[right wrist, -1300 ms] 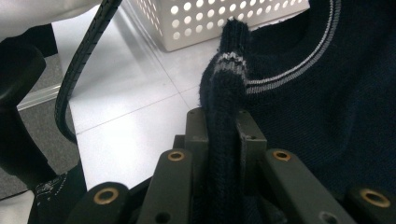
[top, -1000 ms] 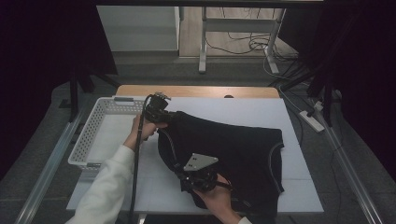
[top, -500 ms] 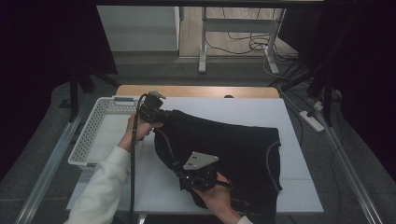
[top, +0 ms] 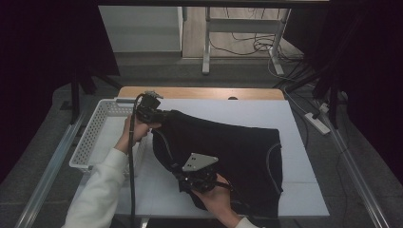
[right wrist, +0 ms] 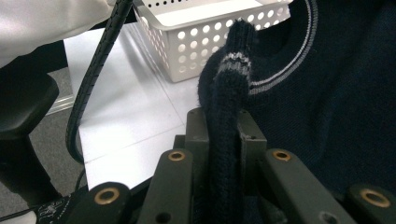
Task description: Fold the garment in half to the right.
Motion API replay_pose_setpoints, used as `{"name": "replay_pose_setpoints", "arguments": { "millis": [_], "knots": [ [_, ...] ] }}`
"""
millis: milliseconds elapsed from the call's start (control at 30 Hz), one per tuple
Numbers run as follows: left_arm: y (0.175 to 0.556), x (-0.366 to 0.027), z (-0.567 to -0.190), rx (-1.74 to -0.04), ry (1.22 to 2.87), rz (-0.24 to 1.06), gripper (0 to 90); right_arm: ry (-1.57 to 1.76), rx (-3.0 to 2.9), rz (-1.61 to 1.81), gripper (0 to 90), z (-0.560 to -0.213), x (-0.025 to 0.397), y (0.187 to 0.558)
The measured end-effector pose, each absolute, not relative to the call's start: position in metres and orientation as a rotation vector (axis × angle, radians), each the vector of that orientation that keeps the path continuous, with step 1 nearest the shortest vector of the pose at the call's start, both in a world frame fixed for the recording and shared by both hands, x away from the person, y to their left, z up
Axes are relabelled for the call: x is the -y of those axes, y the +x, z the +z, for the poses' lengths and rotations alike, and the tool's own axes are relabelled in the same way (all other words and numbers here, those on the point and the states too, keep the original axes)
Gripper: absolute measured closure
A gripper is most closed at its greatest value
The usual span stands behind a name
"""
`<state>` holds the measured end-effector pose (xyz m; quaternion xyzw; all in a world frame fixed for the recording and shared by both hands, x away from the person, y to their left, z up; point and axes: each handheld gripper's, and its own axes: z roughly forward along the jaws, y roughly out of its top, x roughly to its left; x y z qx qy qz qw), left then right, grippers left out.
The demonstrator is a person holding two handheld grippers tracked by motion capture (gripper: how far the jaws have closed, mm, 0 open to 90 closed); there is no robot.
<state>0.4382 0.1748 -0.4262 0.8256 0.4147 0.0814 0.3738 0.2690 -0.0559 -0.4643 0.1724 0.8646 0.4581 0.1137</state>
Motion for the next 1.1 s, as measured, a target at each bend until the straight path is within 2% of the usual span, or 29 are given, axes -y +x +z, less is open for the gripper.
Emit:
{"name": "replay_pose_setpoints", "arguments": {
  "millis": [1100],
  "knots": [
    [0.43, -0.205, -0.412, -1.083, 2.086, 0.24, 80.7, 0.468, -2.519, 1.393, 78.2, -0.453, 0.037, 0.271]
  ]
}}
